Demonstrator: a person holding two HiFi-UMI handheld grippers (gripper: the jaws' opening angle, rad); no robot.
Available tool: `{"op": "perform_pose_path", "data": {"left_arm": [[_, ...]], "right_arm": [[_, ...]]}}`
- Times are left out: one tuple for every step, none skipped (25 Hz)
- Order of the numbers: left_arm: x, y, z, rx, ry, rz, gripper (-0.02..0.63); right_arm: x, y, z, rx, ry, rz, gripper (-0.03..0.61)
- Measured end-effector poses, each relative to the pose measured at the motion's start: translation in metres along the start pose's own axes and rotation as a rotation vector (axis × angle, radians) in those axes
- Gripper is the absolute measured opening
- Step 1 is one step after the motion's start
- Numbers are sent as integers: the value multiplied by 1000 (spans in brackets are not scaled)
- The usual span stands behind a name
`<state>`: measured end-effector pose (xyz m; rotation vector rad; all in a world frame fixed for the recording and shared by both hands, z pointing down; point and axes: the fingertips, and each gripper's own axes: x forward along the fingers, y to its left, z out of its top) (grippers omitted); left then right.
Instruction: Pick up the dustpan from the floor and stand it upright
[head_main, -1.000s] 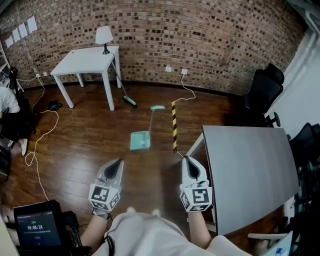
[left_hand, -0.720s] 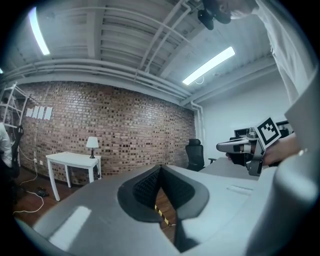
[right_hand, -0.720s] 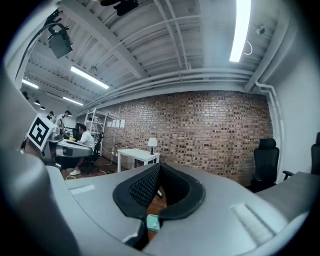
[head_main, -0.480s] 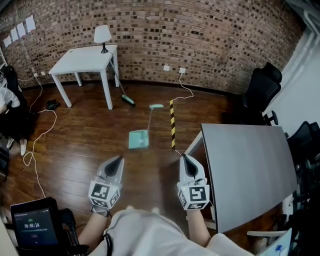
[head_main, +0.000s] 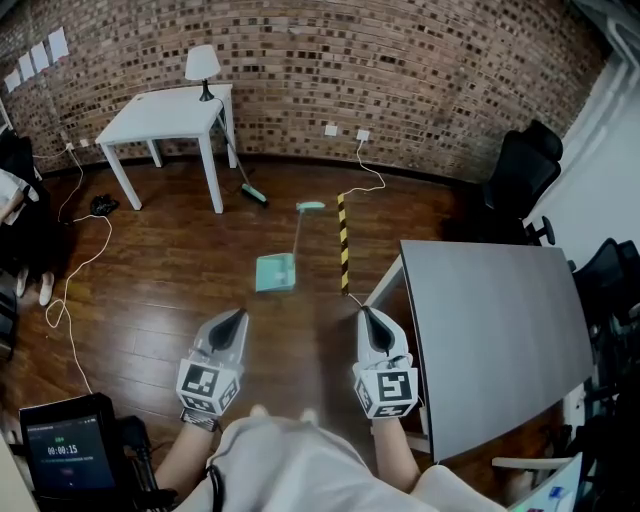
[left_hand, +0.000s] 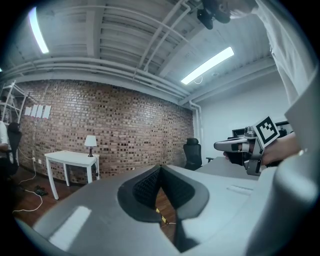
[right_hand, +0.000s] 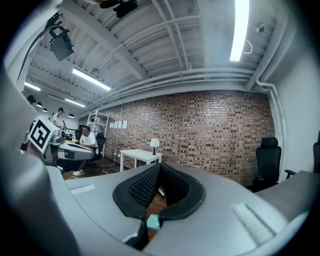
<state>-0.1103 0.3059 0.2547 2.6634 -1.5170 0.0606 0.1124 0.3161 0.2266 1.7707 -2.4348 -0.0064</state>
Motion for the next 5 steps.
{"op": "perform_pose_path", "data": {"left_arm": [[0,0,0,0,2,1,2],[0,0,0,0,3,2,2],[-1,-1,0,-1,4,2,2],[-1,-1,0,-1,4,2,2],[-1,-1,0,-1,5,2,2]], "right_arm": [[-1,-1,-1,1,1,-1,12],[-1,-2,-2,3,1,-3,12],[-2,-2,-2,6,1,-5,12],[-2,-3,-3,8,1,-7,12],[-3,-4,-3,10,1,-9,12]]}}
